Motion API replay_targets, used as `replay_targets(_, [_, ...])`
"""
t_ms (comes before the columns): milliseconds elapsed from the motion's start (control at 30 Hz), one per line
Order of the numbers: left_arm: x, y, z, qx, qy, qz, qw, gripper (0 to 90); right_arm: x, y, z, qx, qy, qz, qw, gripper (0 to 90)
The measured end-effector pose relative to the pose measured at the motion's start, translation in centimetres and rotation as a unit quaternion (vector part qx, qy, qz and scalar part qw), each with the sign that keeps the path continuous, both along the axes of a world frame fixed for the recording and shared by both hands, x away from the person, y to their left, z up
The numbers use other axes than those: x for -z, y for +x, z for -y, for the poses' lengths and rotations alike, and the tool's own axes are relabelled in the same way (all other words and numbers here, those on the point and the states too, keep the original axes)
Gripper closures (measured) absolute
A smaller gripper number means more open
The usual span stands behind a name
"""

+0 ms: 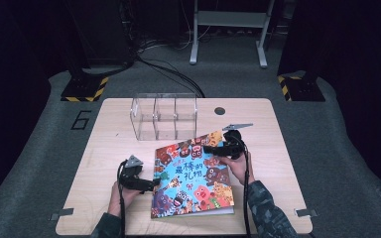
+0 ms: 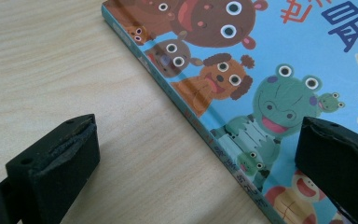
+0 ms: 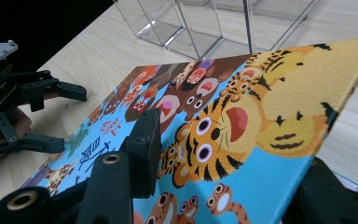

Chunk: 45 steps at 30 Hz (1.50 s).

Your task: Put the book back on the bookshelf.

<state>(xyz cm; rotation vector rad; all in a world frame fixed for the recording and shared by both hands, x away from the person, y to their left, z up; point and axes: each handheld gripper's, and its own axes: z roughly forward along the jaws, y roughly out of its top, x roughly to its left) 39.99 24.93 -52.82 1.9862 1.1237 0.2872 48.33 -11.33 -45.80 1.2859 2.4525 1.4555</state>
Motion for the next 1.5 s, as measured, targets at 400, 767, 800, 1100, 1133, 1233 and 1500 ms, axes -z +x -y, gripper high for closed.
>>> replay_targets(400, [-0.2, 0.3, 0.0, 0.003, -0.032, -0.017, 0.9993, 0.0, 0.0, -0.4, 0.1, -0.001, 0.001, 0.022, 0.9998, 53.2])
replay_targets(767, [-0.9, 0.5, 0.2, 0.017, -0.06, -0.021, 0.9978, 0.0, -0.2, -1.3, 0.4, -0.002, 0.011, 0.06, 0.9981, 53.2])
replay_targets(800, [-1.0, 0.5, 0.3, 0.02, -0.06, -0.022, 0.9978, 0.0, -0.3, -1.5, 0.4, -0.001, 0.012, 0.065, 0.9978, 53.2])
replay_targets(1100, [-1.4, 0.8, 0.8, 0.036, -0.065, -0.026, 0.9969, 0.0, -0.7, -2.5, 0.7, -0.001, 0.022, 0.096, 0.9952, 53.2])
replay_targets(1133, [-1.4, 0.9, 0.9, 0.035, -0.066, -0.025, 0.9969, 0.0, -0.7, -2.6, 0.7, -0.002, 0.024, 0.099, 0.9948, 53.2])
replay_targets(1233, [-1.6, 0.8, 1.2, 0.042, -0.062, -0.027, 0.9968, 0.0, -0.8, -3.0, 0.8, 0.0, 0.029, 0.109, 0.9936, 53.3])
replay_targets(1500, [-1.9, 0.8, 1.7, 0.052, -0.063, -0.026, 0.9963, 0.0, -1.1, -3.7, 0.9, -0.005, 0.03, 0.133, 0.9906, 53.2])
